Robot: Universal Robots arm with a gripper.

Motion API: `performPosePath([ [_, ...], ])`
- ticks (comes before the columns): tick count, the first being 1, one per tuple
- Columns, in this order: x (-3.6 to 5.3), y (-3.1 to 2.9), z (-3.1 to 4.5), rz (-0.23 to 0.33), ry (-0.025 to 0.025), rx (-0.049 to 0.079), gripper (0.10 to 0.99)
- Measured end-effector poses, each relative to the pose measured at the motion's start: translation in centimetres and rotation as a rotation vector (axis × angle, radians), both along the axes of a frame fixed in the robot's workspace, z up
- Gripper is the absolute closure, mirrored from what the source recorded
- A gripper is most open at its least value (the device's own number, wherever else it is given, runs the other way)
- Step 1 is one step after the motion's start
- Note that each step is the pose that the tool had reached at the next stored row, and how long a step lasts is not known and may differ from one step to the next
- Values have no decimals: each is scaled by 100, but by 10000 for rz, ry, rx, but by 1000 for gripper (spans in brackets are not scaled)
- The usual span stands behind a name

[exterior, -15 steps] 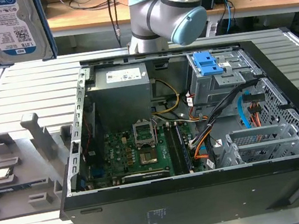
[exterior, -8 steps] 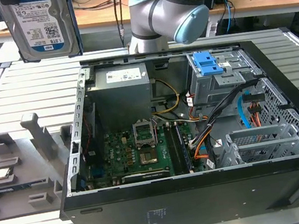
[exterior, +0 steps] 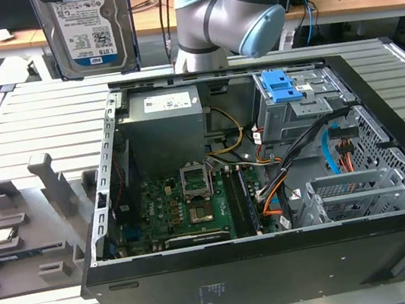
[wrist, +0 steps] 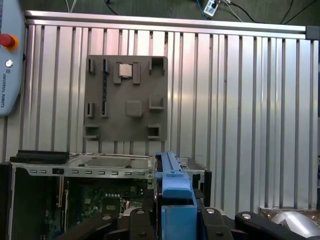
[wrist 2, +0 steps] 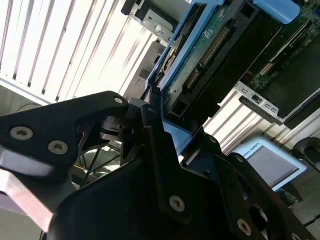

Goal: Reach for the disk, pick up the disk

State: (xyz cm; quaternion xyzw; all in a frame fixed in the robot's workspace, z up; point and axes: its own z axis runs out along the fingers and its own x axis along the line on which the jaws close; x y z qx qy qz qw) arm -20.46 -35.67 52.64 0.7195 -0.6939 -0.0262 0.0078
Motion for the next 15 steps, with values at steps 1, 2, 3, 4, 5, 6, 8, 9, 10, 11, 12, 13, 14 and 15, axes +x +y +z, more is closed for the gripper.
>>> performPosePath([
  [1, 38, 0, 0, 2, 1, 0, 718],
  [2, 103, 1, 0, 1, 4, -1, 718],
  [3, 141, 2, 0, 0, 5, -1, 718],
  [4, 191, 2, 0, 1, 7, -2, 718],
  [5, 264, 4, 0, 0, 10, -3, 718],
  [6, 352, 5, 0, 0, 12, -4, 718],
  [8, 442, 7, 0, 1, 15, -5, 718],
  [9, 508, 8, 0, 0, 18, -7, 718],
  [10, 553, 8, 0, 1, 20, -8, 718],
  [11, 591, 9, 0, 1, 21, -8, 718],
  [12, 637, 10, 0, -1, 22, -8, 718],
  [13, 679, 11, 0, 0, 23, -9, 718],
  [14, 734, 11, 0, 1, 25, -10, 718],
  [15, 785, 12, 0, -1, 26, -9, 718],
])
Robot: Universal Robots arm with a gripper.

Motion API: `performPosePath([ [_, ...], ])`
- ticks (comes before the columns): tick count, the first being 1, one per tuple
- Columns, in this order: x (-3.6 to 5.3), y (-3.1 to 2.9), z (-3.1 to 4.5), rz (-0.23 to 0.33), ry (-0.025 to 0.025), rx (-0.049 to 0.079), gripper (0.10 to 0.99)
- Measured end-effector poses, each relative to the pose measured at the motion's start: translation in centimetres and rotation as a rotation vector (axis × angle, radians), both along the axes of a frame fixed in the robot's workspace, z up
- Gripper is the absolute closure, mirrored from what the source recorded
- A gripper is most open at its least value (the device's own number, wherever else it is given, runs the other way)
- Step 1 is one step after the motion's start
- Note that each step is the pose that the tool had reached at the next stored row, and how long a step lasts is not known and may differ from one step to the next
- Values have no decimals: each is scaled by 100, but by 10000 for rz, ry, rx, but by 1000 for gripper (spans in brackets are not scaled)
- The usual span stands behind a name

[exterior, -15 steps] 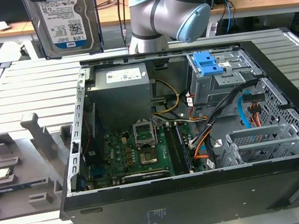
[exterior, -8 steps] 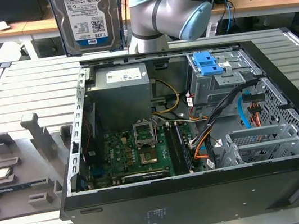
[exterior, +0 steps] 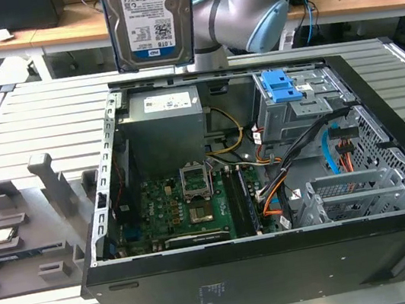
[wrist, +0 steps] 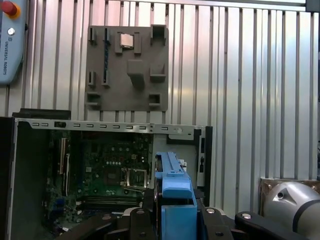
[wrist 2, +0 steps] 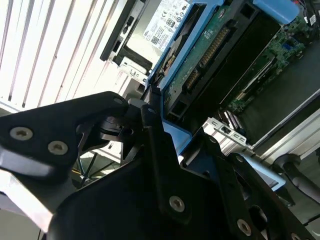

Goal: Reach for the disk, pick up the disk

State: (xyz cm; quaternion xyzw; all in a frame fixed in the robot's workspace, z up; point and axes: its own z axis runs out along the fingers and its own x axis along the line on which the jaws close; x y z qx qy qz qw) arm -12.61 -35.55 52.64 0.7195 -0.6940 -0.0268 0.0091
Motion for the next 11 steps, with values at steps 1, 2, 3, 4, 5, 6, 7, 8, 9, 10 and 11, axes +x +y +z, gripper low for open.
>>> performPosePath([
  [1, 39, 1, 0, 2, 1, 0, 718],
  [2, 95, 2, 0, 2, 3, -1, 718],
  [3, 130, 3, 0, 1, 5, -2, 718],
  [4, 168, 3, 0, 1, 5, -1, 718],
  [5, 215, 4, 0, 3, 7, -2, 718],
  [6, 255, 5, 0, 2, 8, -2, 718],
  [7, 318, 6, 0, 2, 10, -3, 718],
  [8, 356, 6, 0, 3, 11, -4, 718],
  [9, 414, 8, 0, 0, 13, -4, 718],
  [10, 495, 9, 0, 2, 16, -5, 718],
  [11, 548, 11, 0, 0, 18, -5, 718],
])
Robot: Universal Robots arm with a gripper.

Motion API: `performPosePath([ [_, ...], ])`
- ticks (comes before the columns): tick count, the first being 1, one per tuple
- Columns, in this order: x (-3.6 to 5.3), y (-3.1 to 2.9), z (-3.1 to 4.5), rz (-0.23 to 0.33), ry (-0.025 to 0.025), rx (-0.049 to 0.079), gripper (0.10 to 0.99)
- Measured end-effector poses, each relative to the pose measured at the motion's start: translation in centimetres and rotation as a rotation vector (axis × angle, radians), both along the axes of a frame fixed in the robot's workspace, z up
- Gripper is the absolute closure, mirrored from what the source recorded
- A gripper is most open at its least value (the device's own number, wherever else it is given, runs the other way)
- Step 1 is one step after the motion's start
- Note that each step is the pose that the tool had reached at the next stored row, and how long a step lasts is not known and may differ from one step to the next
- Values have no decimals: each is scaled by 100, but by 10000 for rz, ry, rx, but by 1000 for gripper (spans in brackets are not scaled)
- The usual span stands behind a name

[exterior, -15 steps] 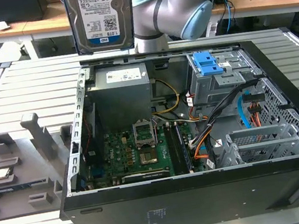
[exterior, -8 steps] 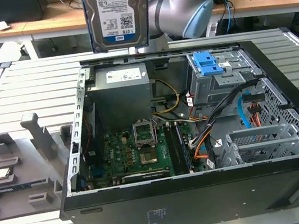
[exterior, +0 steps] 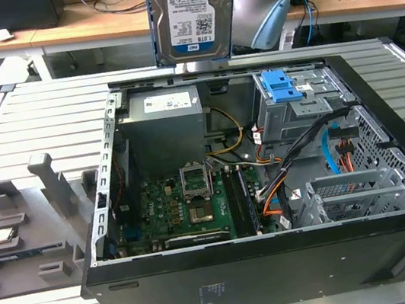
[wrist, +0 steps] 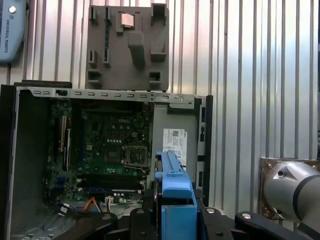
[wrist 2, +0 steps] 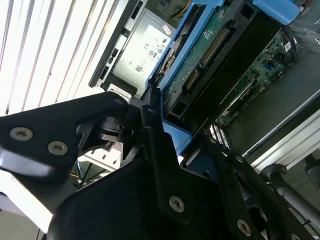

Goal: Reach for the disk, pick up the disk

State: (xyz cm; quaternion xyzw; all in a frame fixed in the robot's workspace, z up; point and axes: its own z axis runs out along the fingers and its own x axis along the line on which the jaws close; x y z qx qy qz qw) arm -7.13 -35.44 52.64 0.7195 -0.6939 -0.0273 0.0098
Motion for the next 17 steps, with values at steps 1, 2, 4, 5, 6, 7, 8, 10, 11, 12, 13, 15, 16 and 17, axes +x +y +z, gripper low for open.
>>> performPosePath([
  [1, 36, 1, 0, 1, 1, -1, 718],
  [2, 89, 2, 0, 2, 3, -1, 718],
  [4, 181, 4, 0, 2, 6, -1, 718],
  [5, 221, 5, 0, 2, 8, -2, 718],
  [6, 259, 6, 0, 1, 9, -2, 718],
  [7, 296, 7, 0, 2, 11, -3, 718],
  [8, 337, 8, 0, 1, 12, -3, 718],
  [10, 435, 10, 0, 2, 16, -4, 718],
  [11, 473, 11, 0, 1, 17, -4, 718],
  [12, 552, 13, 0, 2, 20, -5, 718],
  [13, 596, 14, 0, 0, 22, -4, 718],
  [15, 722, 18, 0, 0, 26, -5, 718],
  [16, 796, 20, -1, 1, 29, -5, 718],
  [17, 872, 22, 0, 2, 33, -8, 718],
])
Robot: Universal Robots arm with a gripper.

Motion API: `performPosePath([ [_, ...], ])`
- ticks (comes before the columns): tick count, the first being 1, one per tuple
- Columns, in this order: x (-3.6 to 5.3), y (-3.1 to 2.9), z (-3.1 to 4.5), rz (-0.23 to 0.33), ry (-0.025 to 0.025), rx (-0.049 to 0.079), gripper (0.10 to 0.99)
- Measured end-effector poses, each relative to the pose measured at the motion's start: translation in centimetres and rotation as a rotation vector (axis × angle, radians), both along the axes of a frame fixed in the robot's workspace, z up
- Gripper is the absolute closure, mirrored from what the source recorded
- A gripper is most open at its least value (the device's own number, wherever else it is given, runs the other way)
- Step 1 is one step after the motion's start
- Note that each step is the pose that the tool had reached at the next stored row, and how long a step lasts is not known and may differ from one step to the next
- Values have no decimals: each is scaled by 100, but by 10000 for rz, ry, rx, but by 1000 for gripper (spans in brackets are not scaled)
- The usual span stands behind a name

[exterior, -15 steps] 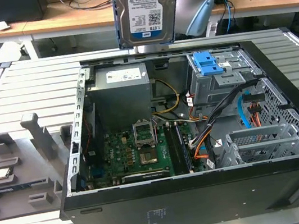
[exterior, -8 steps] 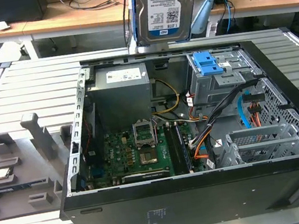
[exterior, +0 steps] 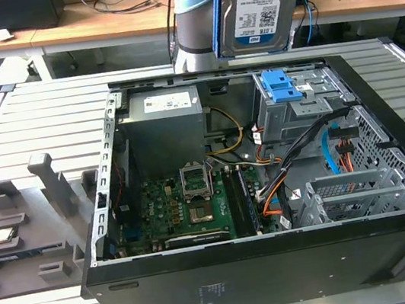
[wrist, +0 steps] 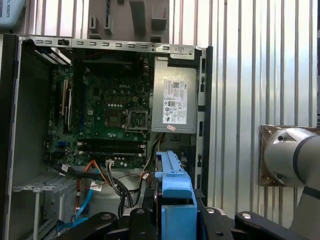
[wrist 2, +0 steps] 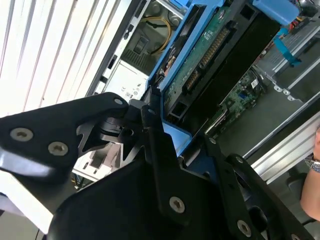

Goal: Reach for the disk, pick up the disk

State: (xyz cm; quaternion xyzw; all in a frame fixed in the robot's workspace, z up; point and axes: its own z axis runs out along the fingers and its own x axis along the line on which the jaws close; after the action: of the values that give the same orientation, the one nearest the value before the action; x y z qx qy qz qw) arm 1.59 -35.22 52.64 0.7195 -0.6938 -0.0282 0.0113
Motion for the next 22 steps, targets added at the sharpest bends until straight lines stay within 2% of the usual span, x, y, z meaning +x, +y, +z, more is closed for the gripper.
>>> performPosePath([
  [5, 234, 6, 0, -1, 10, -2, 718],
  [9, 463, 12, 0, 0, 19, -2, 718],
  [10, 590, 15, 0, -2, 24, -4, 718],
  [13, 736, 18, 0, 0, 28, -3, 718],
  [15, 894, 21, 0, -1, 35, -5, 718],
  [17, 974, 23, 0, 0, 39, -4, 718],
  [18, 1073, 25, 0, 0, 42, -5, 718],
  [20, 1193, 27, 0, -1, 46, -5, 718],
  [22, 1354, 29, 0, -2, 52, -5, 718],
])
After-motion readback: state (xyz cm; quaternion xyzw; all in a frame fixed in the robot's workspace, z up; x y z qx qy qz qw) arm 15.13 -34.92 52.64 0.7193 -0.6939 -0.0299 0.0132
